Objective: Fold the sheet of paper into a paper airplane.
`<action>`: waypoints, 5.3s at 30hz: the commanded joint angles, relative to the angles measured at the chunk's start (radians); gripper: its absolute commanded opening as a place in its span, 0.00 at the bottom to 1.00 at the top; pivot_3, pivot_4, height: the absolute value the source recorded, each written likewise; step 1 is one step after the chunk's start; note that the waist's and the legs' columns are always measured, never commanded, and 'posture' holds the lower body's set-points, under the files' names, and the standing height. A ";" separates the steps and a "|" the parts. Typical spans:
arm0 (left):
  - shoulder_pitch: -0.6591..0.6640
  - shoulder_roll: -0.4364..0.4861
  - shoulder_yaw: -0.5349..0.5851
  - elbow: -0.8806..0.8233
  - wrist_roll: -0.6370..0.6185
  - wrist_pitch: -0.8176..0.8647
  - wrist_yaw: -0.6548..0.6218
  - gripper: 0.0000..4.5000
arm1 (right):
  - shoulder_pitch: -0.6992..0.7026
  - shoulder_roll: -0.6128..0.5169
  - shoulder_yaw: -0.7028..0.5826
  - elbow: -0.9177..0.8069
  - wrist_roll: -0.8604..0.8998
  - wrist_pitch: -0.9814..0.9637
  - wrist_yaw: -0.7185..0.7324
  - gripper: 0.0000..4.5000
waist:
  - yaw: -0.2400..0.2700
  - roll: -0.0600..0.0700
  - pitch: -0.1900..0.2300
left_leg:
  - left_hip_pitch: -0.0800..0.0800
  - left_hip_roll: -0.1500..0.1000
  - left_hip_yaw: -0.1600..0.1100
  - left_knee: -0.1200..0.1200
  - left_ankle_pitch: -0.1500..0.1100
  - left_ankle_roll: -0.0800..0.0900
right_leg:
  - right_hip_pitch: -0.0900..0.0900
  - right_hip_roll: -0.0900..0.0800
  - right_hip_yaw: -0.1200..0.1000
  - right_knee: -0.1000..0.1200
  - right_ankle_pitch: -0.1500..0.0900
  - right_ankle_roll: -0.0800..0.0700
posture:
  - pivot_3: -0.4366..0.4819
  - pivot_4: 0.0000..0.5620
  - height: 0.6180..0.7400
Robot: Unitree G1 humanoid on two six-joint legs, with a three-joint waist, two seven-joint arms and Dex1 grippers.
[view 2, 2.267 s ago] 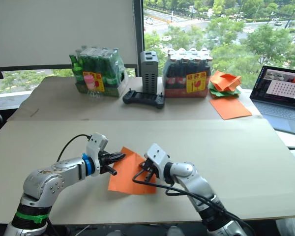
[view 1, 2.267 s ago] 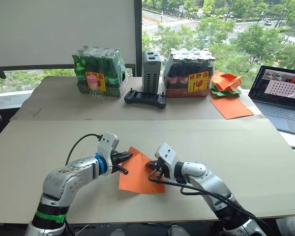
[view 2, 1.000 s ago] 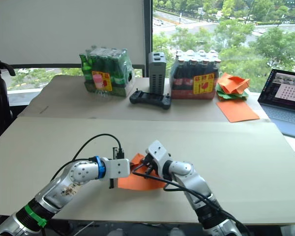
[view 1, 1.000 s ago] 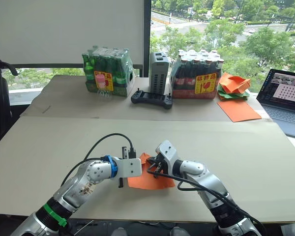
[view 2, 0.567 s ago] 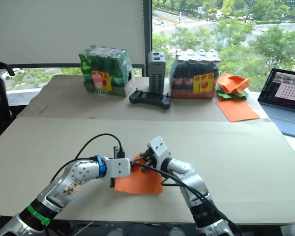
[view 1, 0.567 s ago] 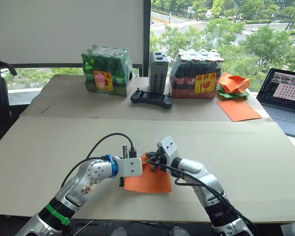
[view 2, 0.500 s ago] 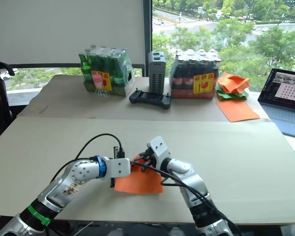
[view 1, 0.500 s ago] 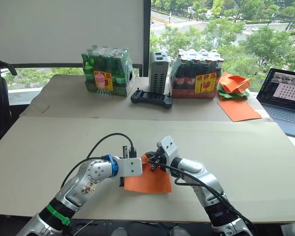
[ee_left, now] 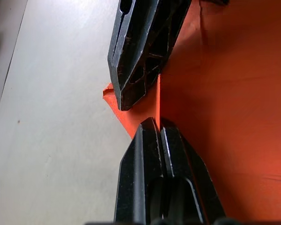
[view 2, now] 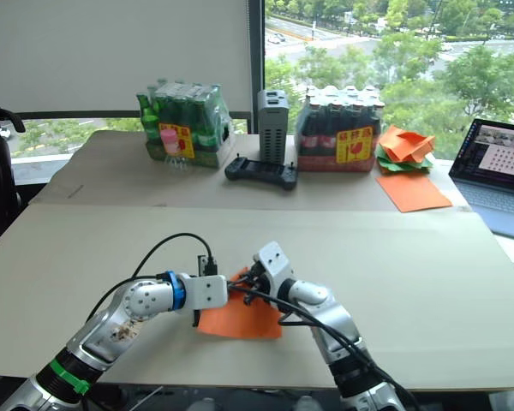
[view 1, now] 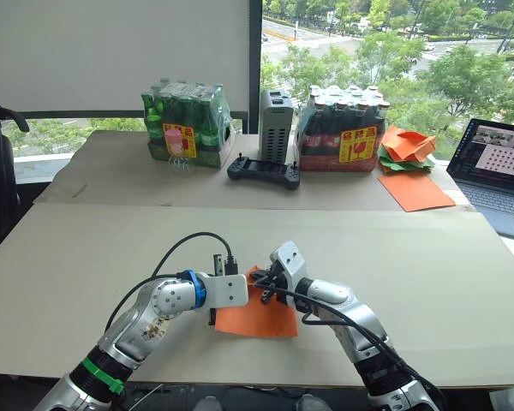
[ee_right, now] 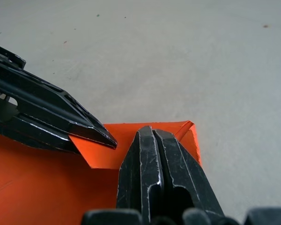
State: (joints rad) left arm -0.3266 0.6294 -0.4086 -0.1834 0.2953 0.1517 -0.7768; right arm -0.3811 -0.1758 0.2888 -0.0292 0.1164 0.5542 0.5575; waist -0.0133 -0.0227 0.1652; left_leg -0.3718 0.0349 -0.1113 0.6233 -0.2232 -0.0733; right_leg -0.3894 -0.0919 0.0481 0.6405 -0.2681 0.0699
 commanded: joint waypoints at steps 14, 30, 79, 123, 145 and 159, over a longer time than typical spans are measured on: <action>0.033 0.002 0.078 -0.065 -0.119 0.112 -0.121 0.40 | 0.003 -0.012 0.021 0.022 -0.027 0.022 -0.002 0.00 | -0.011 0.000 0.000 | 0.000 0.000 0.000 0.000 0.000 0.001 | 0.000 0.000 0.000 0.000 0.000 0.000 | 0.48 0.27 1.00; 0.018 0.049 0.448 -0.091 -0.603 0.483 -0.238 0.40 | 0.006 -0.012 0.018 0.027 -0.029 0.021 -0.008 0.00 | -0.028 0.000 0.000 | 0.000 0.000 0.000 -0.001 0.000 0.001 | -0.001 0.000 0.000 0.001 -0.001 0.000 | 0.48 0.27 1.00; 0.106 -0.116 0.337 -0.009 -0.739 0.675 0.117 0.00 | 0.003 0.009 0.004 -0.035 0.006 0.018 -0.012 0.00 | -0.030 0.000 0.000 | 0.000 0.000 0.000 0.000 0.000 0.001 | 0.000 0.000 0.000 0.001 0.000 -0.001 | 0.48 0.27 1.00; 0.109 -0.124 0.331 0.004 -0.733 0.659 0.138 0.00 | -0.020 -0.021 0.079 0.018 -0.104 0.067 -0.066 0.00 | -0.029 0.000 0.000 | 0.001 0.000 0.000 0.000 0.000 0.001 | 0.000 0.000 0.000 0.001 0.000 -0.001 | 0.48 0.27 1.00; 0.095 -0.128 0.324 0.015 -0.733 0.653 0.139 0.00 | -0.067 0.025 0.076 0.072 -0.107 0.046 -0.100 0.00 | -0.031 0.000 0.000 | 0.002 0.000 0.000 0.000 0.000 0.001 | 0.000 0.000 0.000 0.002 0.000 -0.001 | 0.48 0.27 1.00; 0.094 -0.132 0.330 0.015 -0.736 0.654 0.150 0.00 | -0.053 0.037 0.132 0.065 -0.117 0.065 -0.050 0.00 | -0.033 0.001 -0.001 | 0.002 0.001 0.000 -0.001 0.000 0.001 | 0.000 0.000 0.000 0.002 0.000 -0.001 | 0.48 0.27 1.00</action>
State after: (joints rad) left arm -0.2378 0.4975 -0.0712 -0.1862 -0.4650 0.7882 -0.6474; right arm -0.4544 -0.1387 0.3747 0.0076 0.0082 0.5777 0.4829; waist -0.0460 -0.0221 0.1646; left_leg -0.3694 0.0354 -0.1114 0.6226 -0.2236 -0.0727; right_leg -0.3891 -0.0915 0.0482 0.6420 -0.2683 0.0688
